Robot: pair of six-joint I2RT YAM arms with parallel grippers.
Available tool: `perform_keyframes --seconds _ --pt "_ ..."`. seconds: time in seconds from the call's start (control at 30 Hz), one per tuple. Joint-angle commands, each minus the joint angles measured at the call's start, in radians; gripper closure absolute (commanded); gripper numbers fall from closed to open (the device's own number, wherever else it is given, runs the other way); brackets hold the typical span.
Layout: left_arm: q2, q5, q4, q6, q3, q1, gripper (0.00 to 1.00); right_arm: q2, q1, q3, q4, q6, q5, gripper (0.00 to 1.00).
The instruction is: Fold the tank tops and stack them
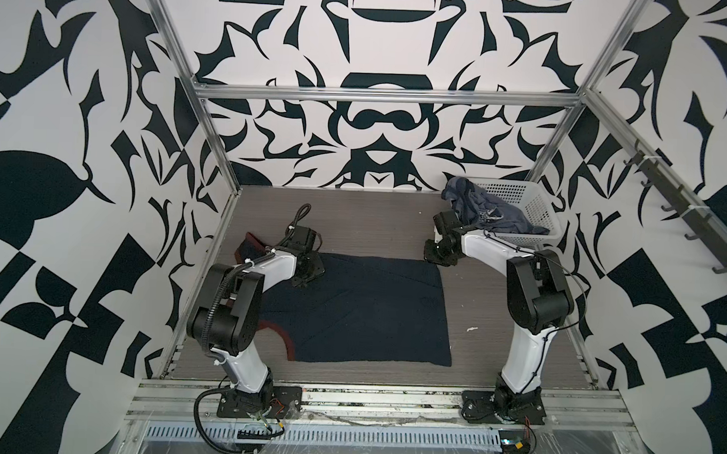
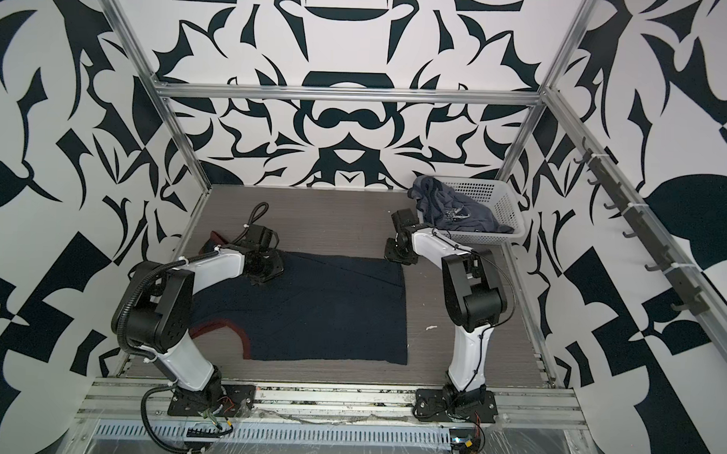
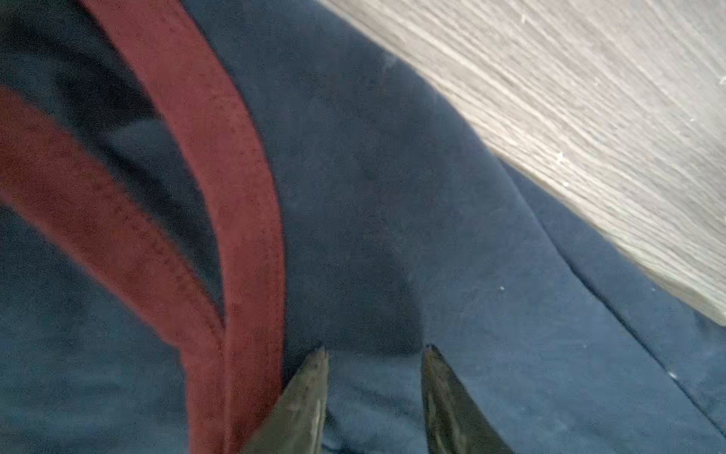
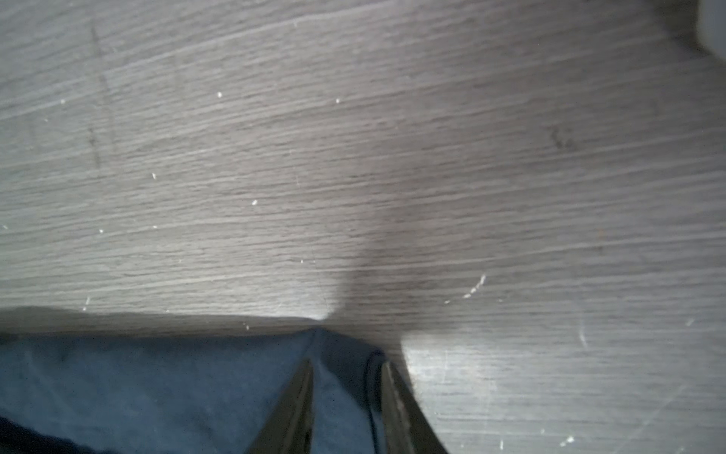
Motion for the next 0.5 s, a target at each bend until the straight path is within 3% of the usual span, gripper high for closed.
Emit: perform_keyframes --seconds 0.0,0.47 --pt "0.093 -0.013 -0.028 -0.005 -0.057 0.002 0.57 -0.006 0.002 -0.008 -0.025 0.007 -0.006 0.67" --pt "0.096 -0.011 -0.025 -0.008 -0.049 0.002 0.58 -0.004 -0.002 -0.009 -0.029 0.016 -0.035 0.90"
